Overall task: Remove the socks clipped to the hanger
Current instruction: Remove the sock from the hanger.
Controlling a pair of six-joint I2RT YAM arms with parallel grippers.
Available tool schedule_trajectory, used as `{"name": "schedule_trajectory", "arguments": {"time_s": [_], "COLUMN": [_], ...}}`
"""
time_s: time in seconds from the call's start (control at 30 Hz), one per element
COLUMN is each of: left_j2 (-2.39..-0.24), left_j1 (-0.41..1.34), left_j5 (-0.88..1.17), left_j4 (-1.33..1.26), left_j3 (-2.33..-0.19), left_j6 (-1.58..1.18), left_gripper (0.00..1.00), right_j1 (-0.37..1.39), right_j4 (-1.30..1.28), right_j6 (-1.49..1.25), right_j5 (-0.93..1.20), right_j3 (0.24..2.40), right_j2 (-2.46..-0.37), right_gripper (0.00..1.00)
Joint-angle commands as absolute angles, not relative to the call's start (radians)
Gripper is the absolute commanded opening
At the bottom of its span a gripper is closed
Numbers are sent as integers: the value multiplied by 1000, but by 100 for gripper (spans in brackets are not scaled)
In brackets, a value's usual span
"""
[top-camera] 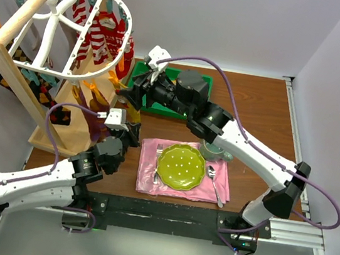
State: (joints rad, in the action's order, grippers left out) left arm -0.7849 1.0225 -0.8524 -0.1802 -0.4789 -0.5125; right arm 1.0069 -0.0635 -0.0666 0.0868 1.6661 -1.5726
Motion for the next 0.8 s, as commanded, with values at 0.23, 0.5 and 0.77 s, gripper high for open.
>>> {"name": "schedule_trajectory", "arguments": {"time_s": [0.23,0.5,0.77], "left_j2": [-795,-796,-778], "left_j1": [1026,1026,1026], "left_j5": [-844,-834,-833], "left_j4": [-226,-207,-183], "left_j3": [-494,-508,-515], "left_j6": [-537,-531,-529], "left_gripper": [0,0,0], "right_j1": [897,896,897], "right_j4": [-71,-87,-87], "right_j6": [-72,-92,-110], "right_j5": [462,497,471], "right_j3": [1855,1948,2023], "right_j2": [-1719,-1813,-1888], "right_gripper": [66,67,68]}}
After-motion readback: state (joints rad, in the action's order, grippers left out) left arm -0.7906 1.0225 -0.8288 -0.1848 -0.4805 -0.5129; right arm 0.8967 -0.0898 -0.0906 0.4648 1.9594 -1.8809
